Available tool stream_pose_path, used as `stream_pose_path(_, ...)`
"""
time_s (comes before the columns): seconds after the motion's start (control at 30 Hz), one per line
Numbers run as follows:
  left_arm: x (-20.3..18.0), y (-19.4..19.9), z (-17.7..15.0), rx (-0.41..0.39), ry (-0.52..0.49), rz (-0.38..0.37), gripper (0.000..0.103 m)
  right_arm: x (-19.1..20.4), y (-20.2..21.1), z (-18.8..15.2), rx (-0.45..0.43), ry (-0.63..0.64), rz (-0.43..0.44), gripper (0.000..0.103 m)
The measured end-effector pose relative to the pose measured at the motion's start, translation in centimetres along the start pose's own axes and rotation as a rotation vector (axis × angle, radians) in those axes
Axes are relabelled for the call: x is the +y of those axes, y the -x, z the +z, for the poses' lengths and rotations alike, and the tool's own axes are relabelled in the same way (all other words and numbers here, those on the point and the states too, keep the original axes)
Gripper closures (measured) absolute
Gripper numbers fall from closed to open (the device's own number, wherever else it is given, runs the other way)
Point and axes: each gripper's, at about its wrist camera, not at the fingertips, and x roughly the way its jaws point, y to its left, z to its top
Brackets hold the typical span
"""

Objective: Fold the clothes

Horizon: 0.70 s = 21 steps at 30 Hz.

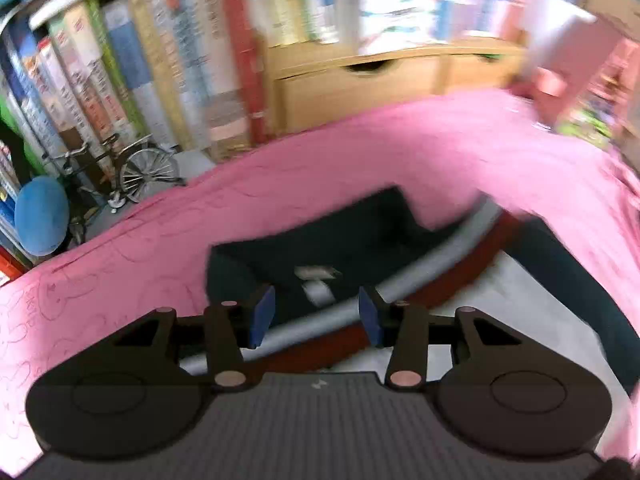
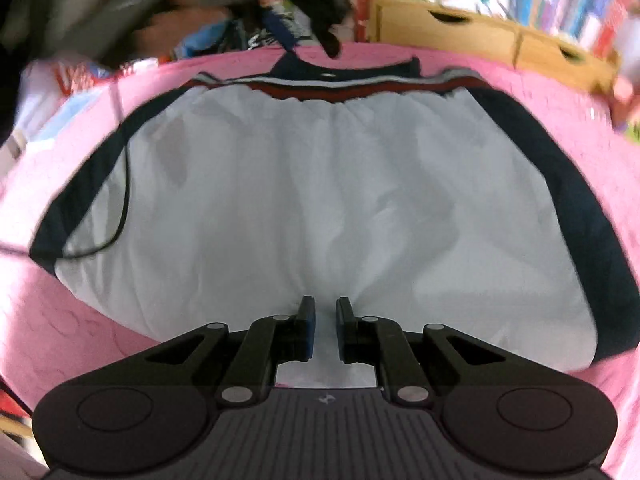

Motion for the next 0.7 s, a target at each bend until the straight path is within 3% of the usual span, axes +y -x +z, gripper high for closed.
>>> stream_pose_path(0.07,-1.9,1.6,-2.5,0.033,-0.029,-0.079,0.059,-0.4,0.0,0.0,0.004,-0.016,0.018,0.089)
stream_pose_path(0.13,-4.0,2.1,-5.9,0.114,-0.048,-0.136,0.057,-0.8,0.0,-0.1,0.007,-0.033,0.036,0.089)
stream_pose_path(0.23,-5.9,-0.3,-9.3,0.212,-0.124,-0.093,0.053,-1.0,0.0,-0.2,0.006,-0.046,0.047,0.089)
stream_pose_path(0.3,-5.1,-1.2,-8.3,0.15,-0.08,-0.082,0.048,-1.3,0.1,-0.3,0.011,-0.055,0.057,0.089)
stream_pose_path(0.4,-2.9,-3.7,-3.7,0.098,0.013,0.055,0.05,-1.6,0.3,-0.4,0.019,-0.07,0.072,0.089)
stream_pose_path(0.57,-0.2,-4.0,1.0,0.074,0.142,0.101,0.052,-2.2,0.5,-0.5,0.031,-0.095,0.097,0.089)
stream_pose_path(0.6,-0.2,-3.2,1.2,0.069,0.144,0.097,0.052,-2.4,0.6,-0.5,0.034,-0.1,0.102,0.088)
stream_pose_path(0.7,-1.1,-0.3,-1.0,0.091,0.151,-0.041,0.051,-2.7,0.7,-0.6,0.042,-0.115,0.117,0.085)
